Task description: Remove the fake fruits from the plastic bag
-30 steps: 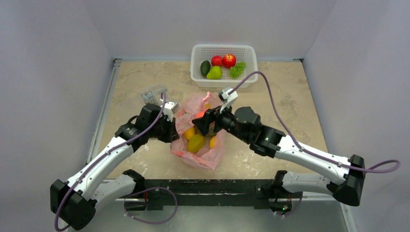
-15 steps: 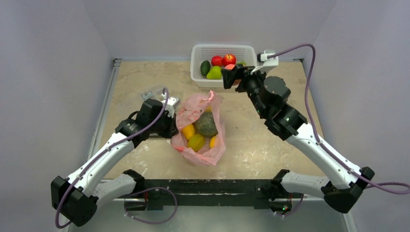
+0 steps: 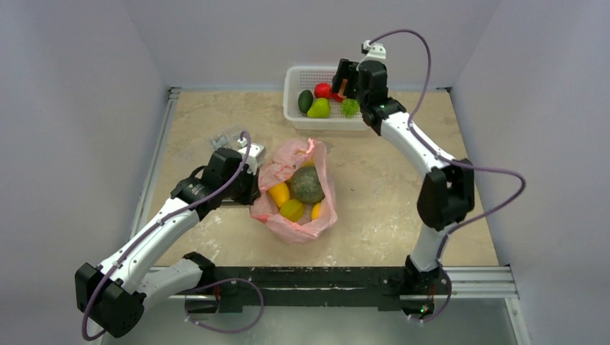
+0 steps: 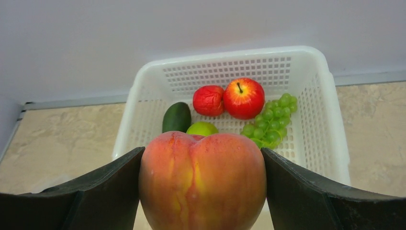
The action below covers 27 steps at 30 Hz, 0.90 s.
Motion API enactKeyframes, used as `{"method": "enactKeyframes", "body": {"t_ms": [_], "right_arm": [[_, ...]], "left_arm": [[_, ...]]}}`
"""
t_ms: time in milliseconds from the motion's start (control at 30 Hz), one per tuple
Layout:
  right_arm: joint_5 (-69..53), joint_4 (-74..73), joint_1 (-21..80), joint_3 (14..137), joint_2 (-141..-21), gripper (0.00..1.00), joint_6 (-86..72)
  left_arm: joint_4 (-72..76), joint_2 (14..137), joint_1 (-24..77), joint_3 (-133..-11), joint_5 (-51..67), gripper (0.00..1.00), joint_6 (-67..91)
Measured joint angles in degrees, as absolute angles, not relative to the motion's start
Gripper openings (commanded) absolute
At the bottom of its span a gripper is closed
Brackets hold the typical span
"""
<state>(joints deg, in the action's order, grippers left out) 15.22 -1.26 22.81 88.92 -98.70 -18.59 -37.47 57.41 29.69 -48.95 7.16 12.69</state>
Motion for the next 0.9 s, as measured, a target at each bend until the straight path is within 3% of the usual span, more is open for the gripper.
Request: {"method": "enactKeyframes", "body": {"t_ms": [233,300,433,533,633,900], "right_arm": [[12.08,-7.07,19.51,110.43,-122.17,0.00,-17.76],[11.33,-8.58,19.27,112.86,-125.89,0.14,-17.43],[10.61,-10.81,19.18,113.19,-130.06,0.27,-16.97],[10.41,-11.38,19.18,113.19,-131.79,0.54,-16.82],[10.50,-12.34,19.22,113.47,-132.92,0.74,-16.67],[10.55,-15.14,19.22,114.61,-133.86,0.97,-15.59]], "left_arm": [[-37.50,57.39,29.69,-48.95,5.54,0.00,12.36],[-37.47,57.39,29.69,-48.95,5.39,0.00,12.36],[-37.47,57.39,29.69,-48.95,5.15,0.00,12.34],[-37.45,57.39,29.69,-48.95,5.13,0.00,12.29],[-37.47,57.39,29.69,-48.95,5.13,0.00,12.19],[-37.45,57.39,29.69,-48.95,5.28,0.00,12.16]]}}
